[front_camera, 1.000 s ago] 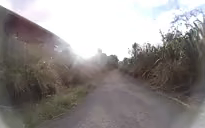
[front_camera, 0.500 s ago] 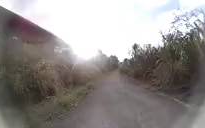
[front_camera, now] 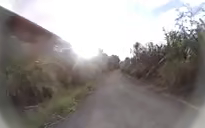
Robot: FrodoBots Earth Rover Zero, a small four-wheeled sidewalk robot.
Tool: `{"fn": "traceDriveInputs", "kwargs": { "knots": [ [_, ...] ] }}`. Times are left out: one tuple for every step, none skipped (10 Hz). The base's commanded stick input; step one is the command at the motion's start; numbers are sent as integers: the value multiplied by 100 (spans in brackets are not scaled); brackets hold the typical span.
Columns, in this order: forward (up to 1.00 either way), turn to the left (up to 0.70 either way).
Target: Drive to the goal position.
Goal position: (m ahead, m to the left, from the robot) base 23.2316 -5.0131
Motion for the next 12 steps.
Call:
{"fn": "traceDriveInputs", "kwargs": {
  "knots": [
    [70, 0],
    [70, 0],
    [70, 0],
    [70, 0],
    [70, 0],
    [70, 0],
    [70, 0],
    [70, 0],
    [70, 0],
    [70, 0],
    [70, 0],
    [70, 0]
  ]
}}
